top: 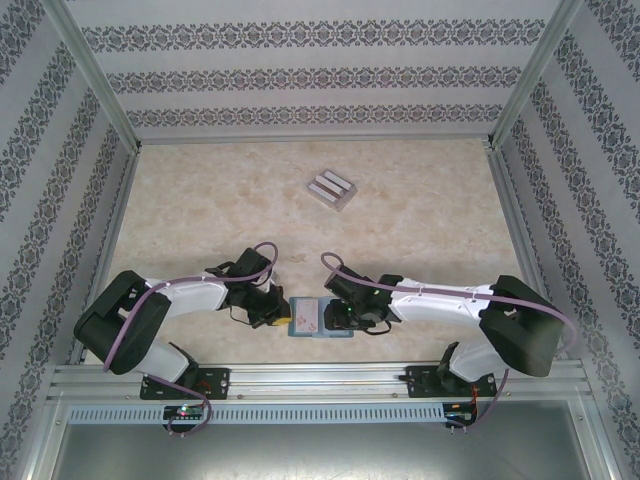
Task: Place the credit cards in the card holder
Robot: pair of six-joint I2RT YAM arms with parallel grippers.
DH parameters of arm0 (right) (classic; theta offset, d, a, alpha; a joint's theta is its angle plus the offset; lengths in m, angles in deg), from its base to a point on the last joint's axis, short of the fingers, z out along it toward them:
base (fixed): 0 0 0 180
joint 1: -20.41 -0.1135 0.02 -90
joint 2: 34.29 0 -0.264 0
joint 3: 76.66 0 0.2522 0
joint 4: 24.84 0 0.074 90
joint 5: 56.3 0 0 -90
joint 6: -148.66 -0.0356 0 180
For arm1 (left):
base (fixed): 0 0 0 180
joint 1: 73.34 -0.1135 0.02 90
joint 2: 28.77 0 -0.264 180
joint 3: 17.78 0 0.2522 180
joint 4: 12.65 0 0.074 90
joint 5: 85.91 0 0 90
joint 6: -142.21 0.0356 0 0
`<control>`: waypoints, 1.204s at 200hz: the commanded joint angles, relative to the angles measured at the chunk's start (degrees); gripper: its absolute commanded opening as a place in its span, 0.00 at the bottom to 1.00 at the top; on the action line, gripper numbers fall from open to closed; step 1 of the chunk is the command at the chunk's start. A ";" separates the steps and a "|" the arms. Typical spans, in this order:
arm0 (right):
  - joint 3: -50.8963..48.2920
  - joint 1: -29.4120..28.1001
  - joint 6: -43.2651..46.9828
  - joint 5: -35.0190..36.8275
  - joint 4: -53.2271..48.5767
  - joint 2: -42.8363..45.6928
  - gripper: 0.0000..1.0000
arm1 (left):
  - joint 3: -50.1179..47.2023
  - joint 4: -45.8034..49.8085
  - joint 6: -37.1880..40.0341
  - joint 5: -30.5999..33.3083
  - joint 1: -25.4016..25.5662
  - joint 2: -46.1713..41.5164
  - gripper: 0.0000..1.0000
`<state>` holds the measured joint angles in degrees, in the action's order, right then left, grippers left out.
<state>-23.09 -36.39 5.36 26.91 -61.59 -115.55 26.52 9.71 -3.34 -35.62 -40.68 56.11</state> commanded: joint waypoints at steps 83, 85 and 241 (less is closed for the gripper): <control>0.01 0.46 0.13 0.28 1.17 0.23 0.41 | -0.17 -0.33 1.00 4.63 1.35 3.48 0.03; 0.00 0.46 0.08 0.22 1.20 0.11 0.41 | -0.21 -0.42 0.95 4.63 1.35 3.48 0.03; -1.58 0.12 -1.30 0.60 1.51 -0.78 0.41 | -0.50 -0.96 0.89 4.63 1.35 4.21 0.03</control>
<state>-23.94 -36.34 4.86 27.26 -60.47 -115.68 27.01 9.65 -3.34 -36.23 -40.68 56.92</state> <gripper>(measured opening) 0.413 0.050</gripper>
